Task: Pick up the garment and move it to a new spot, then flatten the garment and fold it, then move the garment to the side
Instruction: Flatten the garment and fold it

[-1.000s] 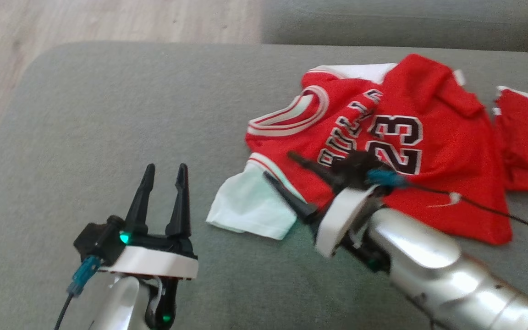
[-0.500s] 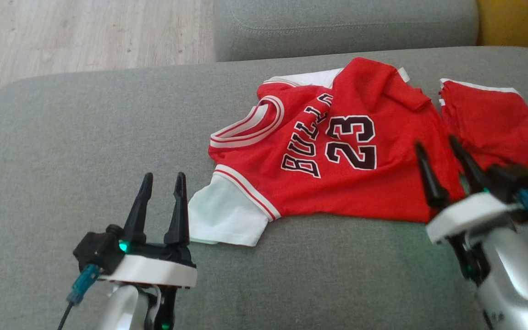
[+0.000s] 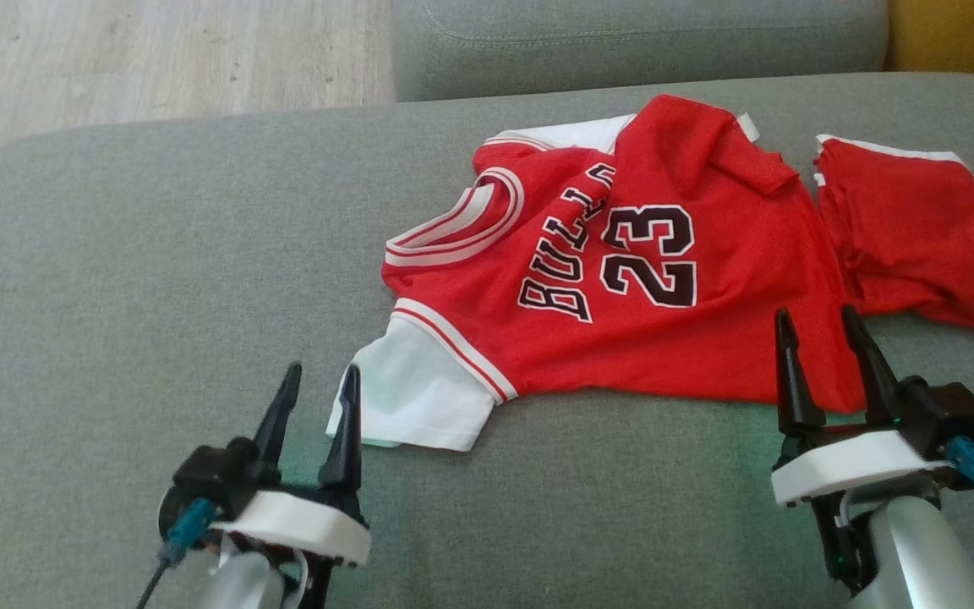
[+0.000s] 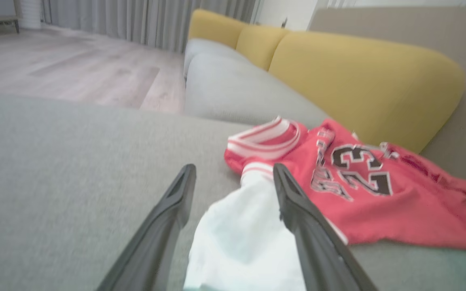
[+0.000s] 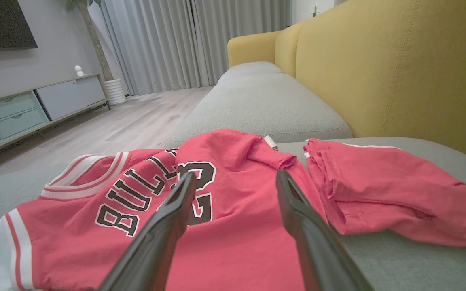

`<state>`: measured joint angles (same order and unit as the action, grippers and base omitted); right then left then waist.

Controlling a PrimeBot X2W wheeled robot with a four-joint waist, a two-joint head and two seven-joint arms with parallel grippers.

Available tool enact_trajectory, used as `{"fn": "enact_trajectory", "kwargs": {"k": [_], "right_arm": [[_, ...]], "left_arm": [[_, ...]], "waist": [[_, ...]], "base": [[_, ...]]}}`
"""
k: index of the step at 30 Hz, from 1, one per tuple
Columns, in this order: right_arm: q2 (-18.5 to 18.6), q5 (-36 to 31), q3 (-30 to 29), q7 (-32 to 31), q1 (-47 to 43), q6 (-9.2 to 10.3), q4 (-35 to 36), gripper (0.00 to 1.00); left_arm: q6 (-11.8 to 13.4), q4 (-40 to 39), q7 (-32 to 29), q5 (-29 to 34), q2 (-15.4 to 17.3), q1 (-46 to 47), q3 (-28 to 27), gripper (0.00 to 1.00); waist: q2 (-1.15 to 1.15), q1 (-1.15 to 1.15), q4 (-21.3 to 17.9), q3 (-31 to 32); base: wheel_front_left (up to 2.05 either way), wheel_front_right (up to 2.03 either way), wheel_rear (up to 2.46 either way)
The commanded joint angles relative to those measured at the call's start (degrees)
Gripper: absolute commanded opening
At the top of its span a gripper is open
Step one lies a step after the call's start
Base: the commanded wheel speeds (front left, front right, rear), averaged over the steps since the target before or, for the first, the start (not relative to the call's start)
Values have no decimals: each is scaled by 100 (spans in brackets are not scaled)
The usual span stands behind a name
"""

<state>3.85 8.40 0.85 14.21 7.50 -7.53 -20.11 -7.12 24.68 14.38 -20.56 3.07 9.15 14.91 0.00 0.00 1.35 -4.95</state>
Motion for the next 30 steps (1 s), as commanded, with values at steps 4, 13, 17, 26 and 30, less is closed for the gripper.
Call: {"fn": "enact_trajectory", "kwargs": {"k": [4, 13, 17, 26, 30], "right_arm": [[-51, -44, 128, 66, 174, 4, 261, 100], [-89, 94, 167, 41, 218, 4, 312, 100], [-94, 97, 128, 46, 234, 4, 320, 100], [-96, 77, -17, 5, 238, 4, 155, 100], [-96, -75, -287, -180, 236, 4, -108, 100]], "left_arm": [[170, 340, -270, 109, 112, 398, -96, 100], [590, 1139, -1024, 240, 178, 713, -14, 100], [746, 1358, -1457, 292, 204, 754, 63, 100], [690, 1070, -1486, 32, 154, 752, 7, 0], [660, 730, -922, -124, 127, 745, -147, 0]], "waist": [[0, 0, -63, -75], [0, 0, -225, -244], [0, 0, -269, -265], [0, 0, -276, -215], [0, 0, -255, -171]], "base": [[0, 0, 0], [0, 0, 0], [0, 0, 0], [0, 0, 0], [0, 0, 0]]}}
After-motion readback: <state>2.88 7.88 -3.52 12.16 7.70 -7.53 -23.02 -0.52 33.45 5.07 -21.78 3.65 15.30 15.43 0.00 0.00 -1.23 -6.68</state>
